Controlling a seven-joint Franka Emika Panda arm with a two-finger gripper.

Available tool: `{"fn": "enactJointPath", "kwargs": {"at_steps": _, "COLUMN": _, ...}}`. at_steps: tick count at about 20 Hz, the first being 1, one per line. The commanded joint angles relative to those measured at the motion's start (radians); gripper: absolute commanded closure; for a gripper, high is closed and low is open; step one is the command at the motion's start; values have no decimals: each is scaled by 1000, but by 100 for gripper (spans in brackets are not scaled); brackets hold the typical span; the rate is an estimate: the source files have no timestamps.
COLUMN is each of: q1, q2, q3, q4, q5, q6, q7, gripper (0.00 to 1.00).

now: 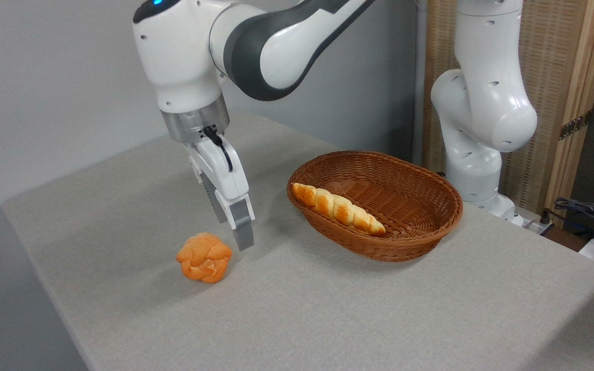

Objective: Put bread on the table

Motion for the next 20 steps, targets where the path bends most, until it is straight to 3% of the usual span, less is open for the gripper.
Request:
{"fn": "enactJointPath", "kwargs": {"at_steps": 1, "q1": 1, "q2": -30, "q3": 10, "q4": 85, "q5": -27, "q6": -25, "q7": -36, "gripper": 0}}
{"fn": "enactJointPath", "kwargs": {"at_steps": 6, "q1": 1, "q2": -41, "q3": 50, "q4": 203, "q5": -32, "q6": -115, "q7": -103, "gripper": 0}}
{"fn": "enactJointPath", "kwargs": {"at_steps": 9, "q1": 1, "q2": -42, "q3": 87, "q4": 208, "q5": -30, "q6": -146, "q7": -106, "gripper": 0}}
{"fn": "enactJointPath", "kwargs": {"at_steps": 13, "q1": 2, "q2": -41, "q3": 93, "q4": 208, "q5": -29, "q6": -159, "q7": -145, "gripper": 0}}
{"fn": "enactJointPath", "kwargs": {"at_steps": 20, "q1": 2, "q2": -41, "q3": 105, "q4": 207, "q5": -36, "q6": -159, "q7": -117, "gripper": 0}}
